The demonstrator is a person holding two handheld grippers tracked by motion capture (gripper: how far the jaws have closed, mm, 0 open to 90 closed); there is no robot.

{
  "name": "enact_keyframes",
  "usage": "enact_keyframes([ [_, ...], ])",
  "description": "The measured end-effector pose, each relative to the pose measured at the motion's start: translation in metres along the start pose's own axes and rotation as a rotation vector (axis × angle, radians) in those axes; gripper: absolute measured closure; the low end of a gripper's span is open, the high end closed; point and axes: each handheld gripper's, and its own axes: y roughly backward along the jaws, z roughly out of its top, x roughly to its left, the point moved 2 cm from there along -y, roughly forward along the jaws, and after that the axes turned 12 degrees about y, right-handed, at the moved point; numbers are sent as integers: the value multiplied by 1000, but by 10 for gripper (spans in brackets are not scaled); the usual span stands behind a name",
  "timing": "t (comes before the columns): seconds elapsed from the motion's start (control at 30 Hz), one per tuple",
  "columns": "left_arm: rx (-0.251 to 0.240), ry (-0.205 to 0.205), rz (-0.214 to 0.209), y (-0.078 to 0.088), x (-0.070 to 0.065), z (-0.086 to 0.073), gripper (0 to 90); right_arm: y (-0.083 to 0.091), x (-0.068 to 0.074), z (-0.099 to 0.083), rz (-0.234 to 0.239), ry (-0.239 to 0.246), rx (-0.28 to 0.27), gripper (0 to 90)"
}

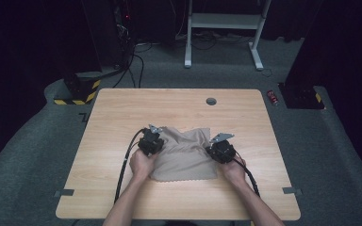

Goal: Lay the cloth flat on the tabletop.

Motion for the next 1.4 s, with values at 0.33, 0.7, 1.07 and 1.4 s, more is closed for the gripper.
enact_keyframes([
  [0.33, 35, -66, 9, 18, 0, -14, 730, 16, 6, -7, 33, 27, 8, 819],
  [0.7, 7, 10, 15, 5, 7, -3, 667, -1, -14, 14, -26, -78, -22, 763],
  [1.07, 10, 31, -23, 4, 18, 0, 891, -17, -24, 14, -62, -70, 26, 891],
  [1.4, 20, 39, 10, -9, 21, 18, 893, -25, -35, 28, -83, -62, 83, 892],
])
